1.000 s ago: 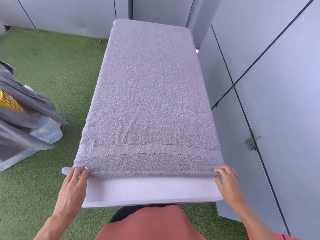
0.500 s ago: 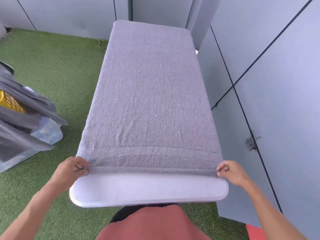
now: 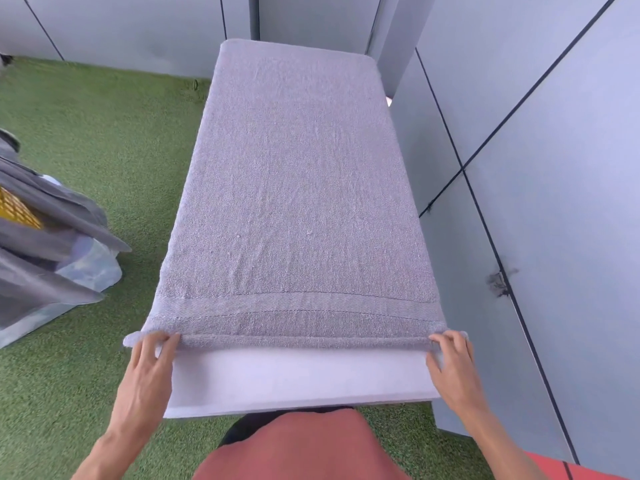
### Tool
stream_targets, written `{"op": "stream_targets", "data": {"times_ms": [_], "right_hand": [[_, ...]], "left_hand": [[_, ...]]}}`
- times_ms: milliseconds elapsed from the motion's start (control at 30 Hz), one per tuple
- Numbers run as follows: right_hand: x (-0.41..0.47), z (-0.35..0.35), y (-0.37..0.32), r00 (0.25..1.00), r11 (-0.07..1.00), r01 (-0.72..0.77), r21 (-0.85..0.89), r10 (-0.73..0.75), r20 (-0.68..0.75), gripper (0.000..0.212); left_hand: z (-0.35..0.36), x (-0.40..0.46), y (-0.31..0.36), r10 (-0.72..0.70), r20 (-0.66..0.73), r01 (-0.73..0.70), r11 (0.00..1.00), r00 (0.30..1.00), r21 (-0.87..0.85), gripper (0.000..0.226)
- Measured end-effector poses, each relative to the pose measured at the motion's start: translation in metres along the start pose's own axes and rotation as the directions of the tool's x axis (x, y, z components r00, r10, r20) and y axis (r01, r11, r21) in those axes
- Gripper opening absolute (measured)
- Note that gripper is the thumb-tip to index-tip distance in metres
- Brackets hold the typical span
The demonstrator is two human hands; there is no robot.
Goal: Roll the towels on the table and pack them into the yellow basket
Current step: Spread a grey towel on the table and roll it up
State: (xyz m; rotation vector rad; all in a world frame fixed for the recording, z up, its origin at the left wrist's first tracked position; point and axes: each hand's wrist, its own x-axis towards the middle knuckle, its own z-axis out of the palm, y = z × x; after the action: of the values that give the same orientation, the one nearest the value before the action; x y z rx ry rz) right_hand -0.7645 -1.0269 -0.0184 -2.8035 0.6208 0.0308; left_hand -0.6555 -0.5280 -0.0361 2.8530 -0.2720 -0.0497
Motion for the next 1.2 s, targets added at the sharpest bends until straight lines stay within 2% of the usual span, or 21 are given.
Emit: {"op": "stream_targets", "data": {"times_ms": [167,233,300,333,400,500,567,633,700,767,833,933,1000,1200], "right_hand": [[0.014,-0.002,0.001,0.999,0.998,0.039,-0.044,-0.039,-0.011,0.021],[0.018,-0.007,0.008,0.997,0.997,0.068,-0.045,-0.066,0.048,0.02],[0.025,-0.016,0.014,0.984,0.999,0.049,0.003,-0.049,0.171,0.018],[0.028,-0.022,0.015,0.974,0.998,0.023,0.053,-0.034,0.223,0.017],[0.036,-0.033,0.012,0.957,0.968,-0.123,0.218,0.058,0.283,0.015],[0.049,-0.037,0.003,0.935,0.866,-0.317,0.387,0.217,0.28,0.018],[0.054,-0.033,-0.001,0.938,0.857,-0.332,0.394,0.257,0.233,0.018],[0.053,-0.026,0.0,0.966,0.913,-0.256,0.319,0.234,0.106,0.021],[0.043,-0.019,-0.001,0.991,0.982,-0.134,0.134,0.136,-0.012,0.016],[0.028,-0.008,-0.005,0.997,1.0,-0.019,0.021,0.02,-0.072,0.012],[0.013,0.001,-0.009,0.997,1.0,0.002,0.003,-0.002,-0.076,0.024],[0.005,0.008,-0.009,0.999,1.0,0.0,0.012,0.0,-0.054,0.046],[0.01,0.006,-0.01,0.999,0.999,-0.007,0.033,0.009,-0.049,0.041],[0.029,0.0,-0.007,1.0,1.0,-0.012,0.016,0.012,-0.014,0.028]], "left_hand": [[-0.006,0.02,-0.008,0.015,-0.019,-0.016,0.999,1.0,-0.046,0.033],[-0.011,0.025,-0.016,0.038,0.025,-0.035,0.995,0.999,-0.091,0.024],[-0.02,0.031,-0.024,0.052,0.106,-0.034,0.986,0.993,-0.162,0.021],[-0.025,0.035,-0.028,0.038,0.155,-0.005,0.978,0.987,-0.207,0.021],[-0.035,0.047,-0.031,-0.012,0.241,0.088,0.948,0.971,-0.307,0.025],[-0.045,0.065,-0.033,-0.126,0.314,0.252,0.88,0.941,-0.402,0.026],[-0.045,0.071,-0.033,-0.182,0.292,0.289,0.876,0.939,-0.386,0.021],[-0.041,0.07,-0.032,-0.189,0.209,0.253,0.904,0.96,-0.344,0.016],[-0.034,0.062,-0.029,-0.127,0.055,0.136,0.97,0.99,-0.2,0.011],[-0.025,0.049,-0.021,-0.022,-0.053,0.02,0.999,0.998,-0.027,0.01],[-0.013,0.032,-0.01,0.038,-0.065,-0.035,0.999,0.997,0.039,0.021],[0.002,0.016,-0.002,0.042,-0.074,-0.04,0.999,0.996,0.033,0.044],[0.004,0.02,-0.003,0.041,-0.095,-0.038,0.999,0.995,0.03,0.047],[0.002,0.042,-0.011,0.021,-0.069,-0.021,1.0,0.997,0.001,0.034]]}}
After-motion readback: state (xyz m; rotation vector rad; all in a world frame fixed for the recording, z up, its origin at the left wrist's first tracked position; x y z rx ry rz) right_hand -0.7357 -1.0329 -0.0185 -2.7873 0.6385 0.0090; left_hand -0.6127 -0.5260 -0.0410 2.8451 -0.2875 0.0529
